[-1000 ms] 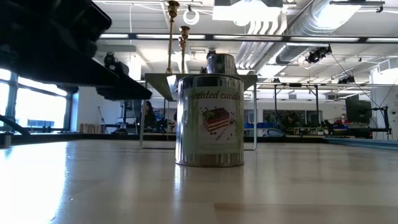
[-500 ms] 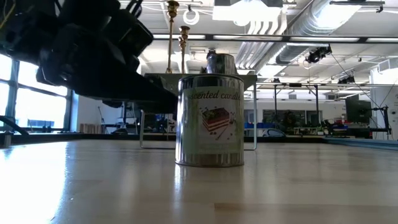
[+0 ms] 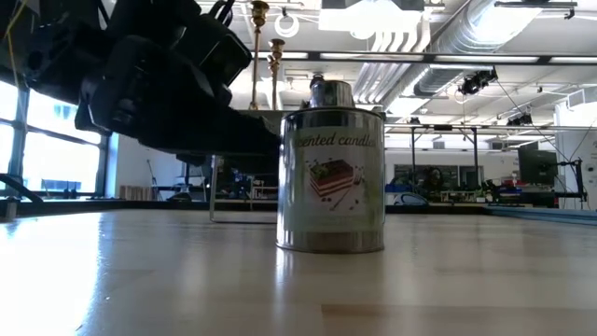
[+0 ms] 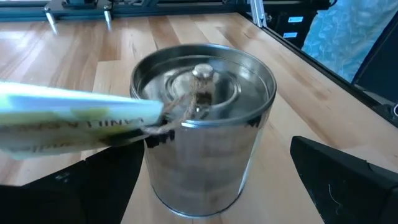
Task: Pick & Place candle stick holders
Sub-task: Put the green scented candle on the shelf aligned with the other brown scented candle
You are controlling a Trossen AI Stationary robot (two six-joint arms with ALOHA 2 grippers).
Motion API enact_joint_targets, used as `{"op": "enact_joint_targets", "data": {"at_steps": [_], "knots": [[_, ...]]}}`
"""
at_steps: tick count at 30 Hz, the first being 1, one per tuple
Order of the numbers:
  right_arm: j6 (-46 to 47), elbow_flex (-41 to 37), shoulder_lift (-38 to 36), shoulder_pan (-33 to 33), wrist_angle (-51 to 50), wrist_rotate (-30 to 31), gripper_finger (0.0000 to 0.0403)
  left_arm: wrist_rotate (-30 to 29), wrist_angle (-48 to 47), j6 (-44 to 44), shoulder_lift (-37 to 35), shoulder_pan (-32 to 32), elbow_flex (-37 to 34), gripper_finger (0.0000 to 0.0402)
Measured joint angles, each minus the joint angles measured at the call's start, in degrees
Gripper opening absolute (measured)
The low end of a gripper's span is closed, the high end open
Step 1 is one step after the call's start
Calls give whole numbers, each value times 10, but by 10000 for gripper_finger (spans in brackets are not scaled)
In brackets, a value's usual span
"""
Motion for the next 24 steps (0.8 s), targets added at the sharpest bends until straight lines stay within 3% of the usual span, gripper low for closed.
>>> {"op": "enact_joint_targets", "data": {"at_steps": [24], "knots": [[-20, 0, 0, -3, 0, -2, 390, -19, -21, 0, 6, 0, 32, 397]]}}
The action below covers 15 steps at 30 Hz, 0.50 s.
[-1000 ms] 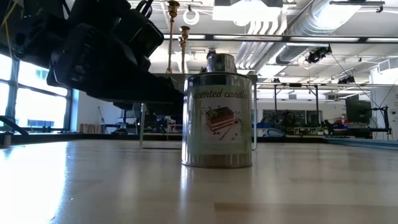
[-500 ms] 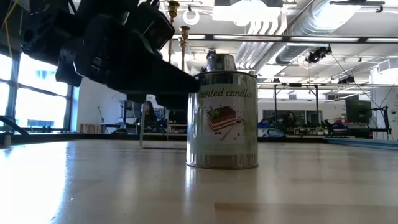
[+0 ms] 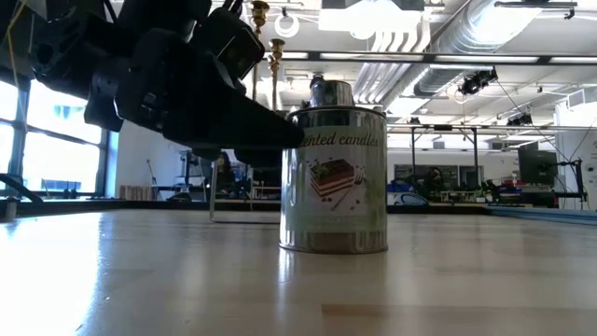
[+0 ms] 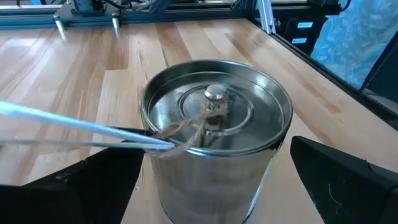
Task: Pick & Place candle stick holders
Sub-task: Put the green scented candle on the shelf aligned with the other brown scented candle
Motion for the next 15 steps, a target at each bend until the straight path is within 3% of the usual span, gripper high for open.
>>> {"op": "enact_joint_targets", "data": {"at_steps": [15], "knots": [[0, 0, 0, 0, 0, -4, 390, 43, 18, 10, 0, 27, 0, 397]]}}
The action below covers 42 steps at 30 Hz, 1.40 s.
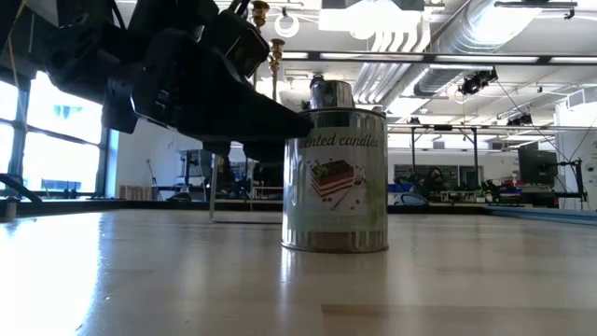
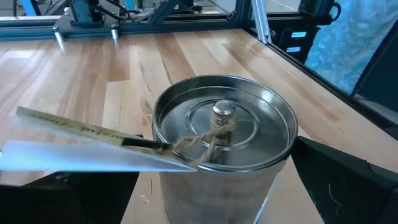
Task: Pick & Place candle stick holders
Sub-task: Put the green scented candle on the shelf aligned with the other brown scented candle
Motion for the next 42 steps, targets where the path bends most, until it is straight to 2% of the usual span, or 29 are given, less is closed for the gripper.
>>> {"op": "enact_joint_targets", "data": {"at_steps": [6, 10, 19, 24, 30, 42], "knots": [[0, 0, 0, -1, 0, 4, 390, 8, 18, 0, 17, -1, 0, 397], [0, 0, 0, -6, 0, 4, 390, 46, 50, -2, 55, -1, 17, 397], [-6, 0, 0, -22, 0, -13, 390, 116, 43, -1, 149, -1, 144, 397], [-6, 0, 0, -27, 0, -22, 390, 140, -16, -1, 187, -1, 206, 397], [-6, 0, 0, -26, 0, -22, 390, 142, -107, 6, 189, -1, 247, 397], [-11, 0, 0, -30, 0, -17, 389, 155, -116, -13, 189, -1, 254, 397]]}}
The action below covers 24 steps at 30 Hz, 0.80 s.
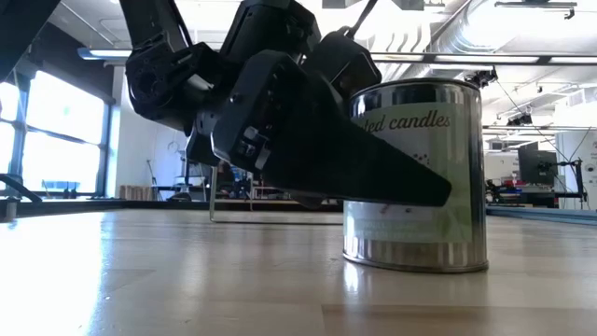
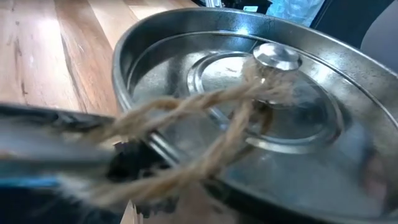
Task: Pick & Place candle stick holders
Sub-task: Put the green scented candle on the shelf aligned with the other brown scented candle
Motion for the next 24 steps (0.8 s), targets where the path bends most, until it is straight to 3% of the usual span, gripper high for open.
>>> {"op": "enact_joint_targets", "data": {"at_steps": [18, 24], "knots": [[-15, 0, 0, -16, 0, -4, 390, 17, -3, -31, 0, 0, 0, 396], [-15, 0, 0, -16, 0, -3, 389, 16, -7, -48, -2, -1, 0, 365]]}}
